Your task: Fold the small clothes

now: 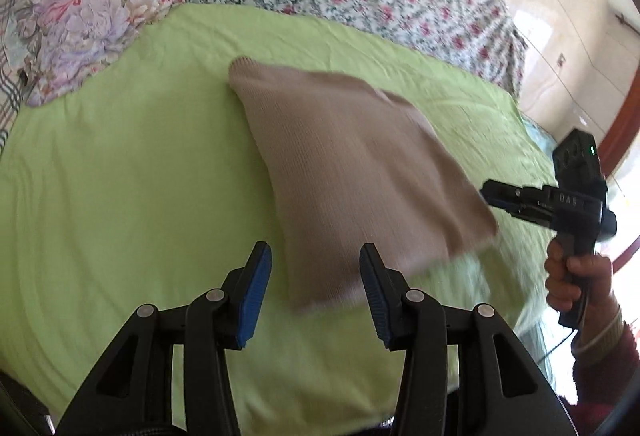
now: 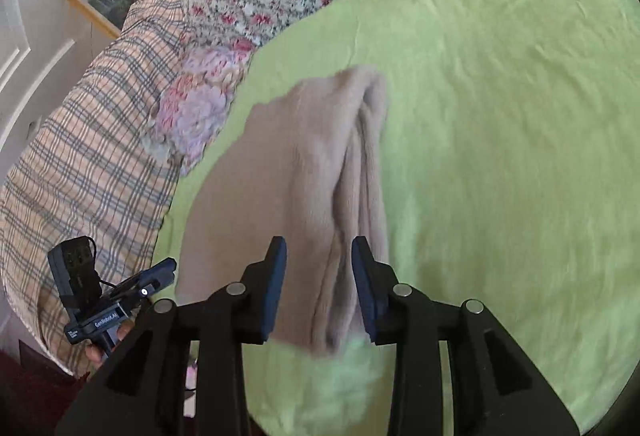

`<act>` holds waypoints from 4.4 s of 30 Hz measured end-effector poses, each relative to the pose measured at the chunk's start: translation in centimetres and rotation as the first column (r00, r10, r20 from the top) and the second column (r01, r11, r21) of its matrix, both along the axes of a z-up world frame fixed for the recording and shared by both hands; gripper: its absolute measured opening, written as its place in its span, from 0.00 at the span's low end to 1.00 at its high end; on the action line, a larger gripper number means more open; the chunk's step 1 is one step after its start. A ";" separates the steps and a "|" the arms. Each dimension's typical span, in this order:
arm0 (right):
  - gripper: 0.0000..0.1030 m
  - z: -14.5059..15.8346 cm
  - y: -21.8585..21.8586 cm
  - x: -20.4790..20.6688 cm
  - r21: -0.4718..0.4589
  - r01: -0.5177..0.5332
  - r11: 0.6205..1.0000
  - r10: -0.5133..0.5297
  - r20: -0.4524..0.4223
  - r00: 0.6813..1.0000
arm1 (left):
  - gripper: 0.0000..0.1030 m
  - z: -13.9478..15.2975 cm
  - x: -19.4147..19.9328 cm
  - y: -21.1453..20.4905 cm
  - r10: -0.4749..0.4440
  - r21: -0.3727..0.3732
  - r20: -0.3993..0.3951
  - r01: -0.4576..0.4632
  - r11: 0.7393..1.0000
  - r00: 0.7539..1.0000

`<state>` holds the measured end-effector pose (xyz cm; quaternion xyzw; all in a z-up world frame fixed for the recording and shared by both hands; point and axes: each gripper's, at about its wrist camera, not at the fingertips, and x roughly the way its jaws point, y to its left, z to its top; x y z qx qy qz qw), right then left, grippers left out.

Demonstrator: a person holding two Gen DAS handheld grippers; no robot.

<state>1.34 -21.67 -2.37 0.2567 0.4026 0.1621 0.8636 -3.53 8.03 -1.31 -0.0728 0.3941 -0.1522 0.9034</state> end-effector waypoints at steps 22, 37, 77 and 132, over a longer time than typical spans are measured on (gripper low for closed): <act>0.06 1.9 0.8 -1.0 -0.346 -0.026 0.938 0.049 0.059 0.997 | 0.11 -3.7 0.5 -3.3 0.120 0.202 -0.034 -0.111 0.973 0.992; 0.23 -2.3 -0.2 -1.3 -0.325 0.002 0.946 -0.026 -0.071 0.997 | 0.15 -3.5 0.1 -0.4 0.018 0.061 -0.128 -0.011 0.998 0.992; 0.26 1.8 3.0 2.9 -0.283 -0.006 0.959 0.022 0.054 0.998 | 0.19 -0.2 2.8 -2.5 -0.090 -0.016 0.007 0.090 0.996 0.996; 0.55 1.1 4.7 -7.7 -0.310 -0.090 0.947 0.088 -0.018 0.996 | 0.67 -1.4 -4.5 -1.6 -0.002 0.140 -0.081 0.013 0.990 0.997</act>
